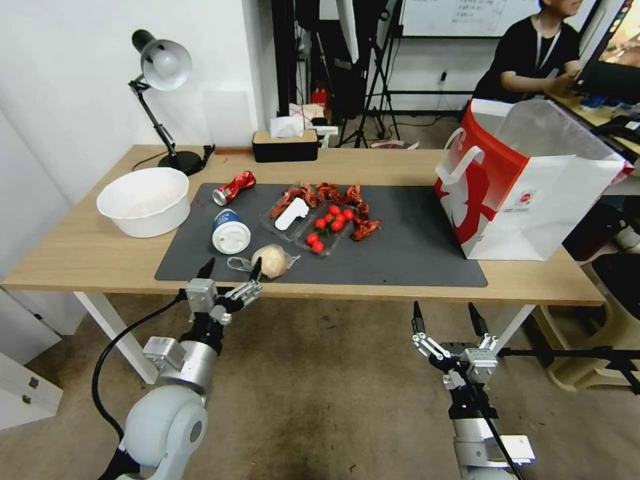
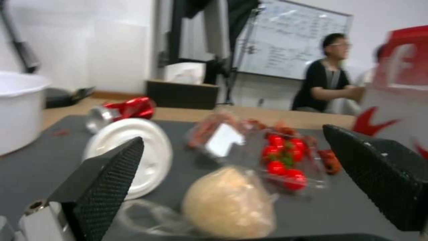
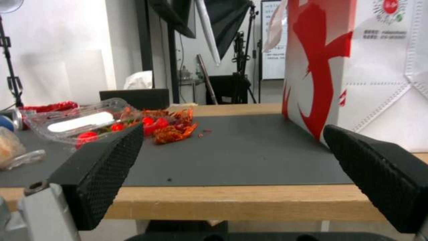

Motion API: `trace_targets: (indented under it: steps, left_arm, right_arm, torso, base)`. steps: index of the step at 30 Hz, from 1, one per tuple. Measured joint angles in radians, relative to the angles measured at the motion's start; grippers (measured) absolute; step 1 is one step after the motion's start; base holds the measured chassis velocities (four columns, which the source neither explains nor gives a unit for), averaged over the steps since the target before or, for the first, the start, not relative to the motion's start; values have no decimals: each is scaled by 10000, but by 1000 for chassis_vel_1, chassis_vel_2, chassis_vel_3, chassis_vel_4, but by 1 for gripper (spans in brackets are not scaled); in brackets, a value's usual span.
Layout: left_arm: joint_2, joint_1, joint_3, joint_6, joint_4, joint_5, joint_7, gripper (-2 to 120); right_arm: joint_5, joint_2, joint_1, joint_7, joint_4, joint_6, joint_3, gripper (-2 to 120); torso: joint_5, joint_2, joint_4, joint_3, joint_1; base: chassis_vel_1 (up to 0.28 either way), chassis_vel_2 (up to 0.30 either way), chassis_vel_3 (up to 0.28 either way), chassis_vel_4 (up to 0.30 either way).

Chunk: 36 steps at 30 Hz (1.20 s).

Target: Pick up the trash from the table and place it into the takeout bag.

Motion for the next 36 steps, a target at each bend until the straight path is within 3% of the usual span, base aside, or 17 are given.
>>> trace_targets:
  steps: [2,6,21,27,36]
  left_arm:
    - [280,-221,90,-253,267,-127,802,100]
    - [566,-590,270,-193,594,-10,997,100]
    - [919,-998,352,227,872,512,852,100]
    - [997,-1440,484,1180,1063,1016,314,100]
    - [1069,-1659,924,1650,1155,1140,568,100]
  right_arm:
    - [3,-80,133,2,-70,-99,-95,100]
    - [14,-107,176,5,-136,-128,-116,100]
    - [51,-233,331,12,-265,-217,-268,100]
    - [59,-301,401,14,-374,-284,-387,100]
    - [27,-303,375,23,-405,-311,-343,100]
  torso:
    - [2,0,4,0,-2]
    - [0,0,2,0,-1]
    - [0,0,1,0,-2]
    - [0,0,0,0,-1]
    - [0,0,1,0,-2]
  base:
    - [0,0,0,0]
    - [0,0,0,0]
    - [0,0,0,0]
    - [0,0,0,0]
    - [0,0,0,0]
